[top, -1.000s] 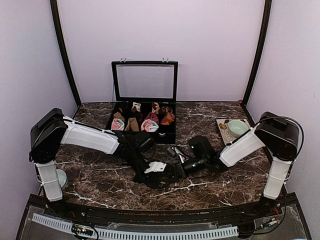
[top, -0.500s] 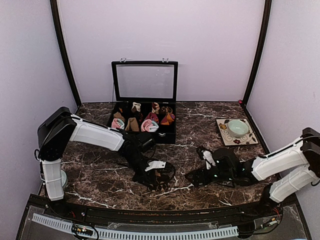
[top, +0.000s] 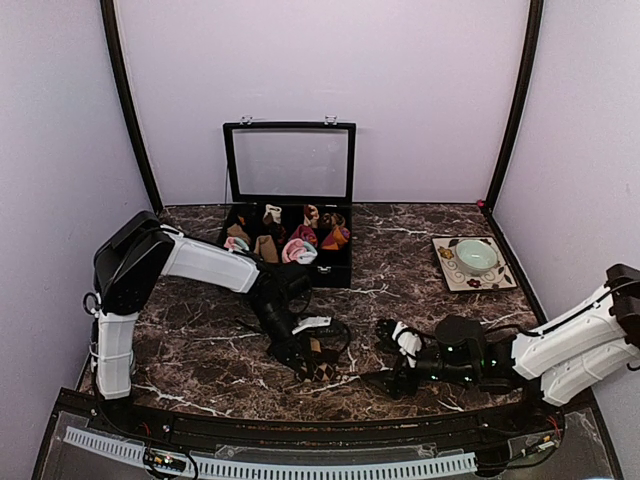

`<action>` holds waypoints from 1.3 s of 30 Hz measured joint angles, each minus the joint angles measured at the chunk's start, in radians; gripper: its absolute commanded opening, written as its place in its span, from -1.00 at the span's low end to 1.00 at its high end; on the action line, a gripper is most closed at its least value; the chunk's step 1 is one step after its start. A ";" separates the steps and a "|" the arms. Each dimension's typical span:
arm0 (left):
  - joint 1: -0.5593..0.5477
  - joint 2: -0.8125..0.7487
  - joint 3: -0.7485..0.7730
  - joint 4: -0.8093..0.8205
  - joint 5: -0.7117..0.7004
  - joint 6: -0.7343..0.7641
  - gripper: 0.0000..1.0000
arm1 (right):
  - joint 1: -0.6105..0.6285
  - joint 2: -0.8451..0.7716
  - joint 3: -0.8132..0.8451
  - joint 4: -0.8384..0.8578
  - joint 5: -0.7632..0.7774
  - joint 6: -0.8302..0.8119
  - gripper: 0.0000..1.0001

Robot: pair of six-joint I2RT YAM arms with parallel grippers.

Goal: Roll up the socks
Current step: Roll the sock at the center of the board.

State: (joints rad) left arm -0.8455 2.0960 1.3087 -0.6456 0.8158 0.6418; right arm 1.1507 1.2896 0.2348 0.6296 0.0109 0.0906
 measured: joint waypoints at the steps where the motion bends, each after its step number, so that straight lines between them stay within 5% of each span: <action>1: 0.005 0.013 0.007 -0.010 0.019 0.000 -0.92 | 0.009 0.021 0.006 0.012 -0.018 -0.032 0.46; 14: 0.041 0.089 0.058 -0.097 0.137 0.006 -0.88 | 0.078 0.388 0.286 0.032 -0.219 -0.327 -0.14; 39: 0.047 0.107 0.079 -0.142 0.142 0.027 -0.79 | 0.011 0.547 0.417 -0.024 -0.285 -0.505 -0.47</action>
State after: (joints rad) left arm -0.7990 2.2028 1.3876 -0.7879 0.9573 0.6689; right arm 1.1618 1.8370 0.6514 0.6052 -0.2741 -0.4141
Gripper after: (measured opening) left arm 0.094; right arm 0.306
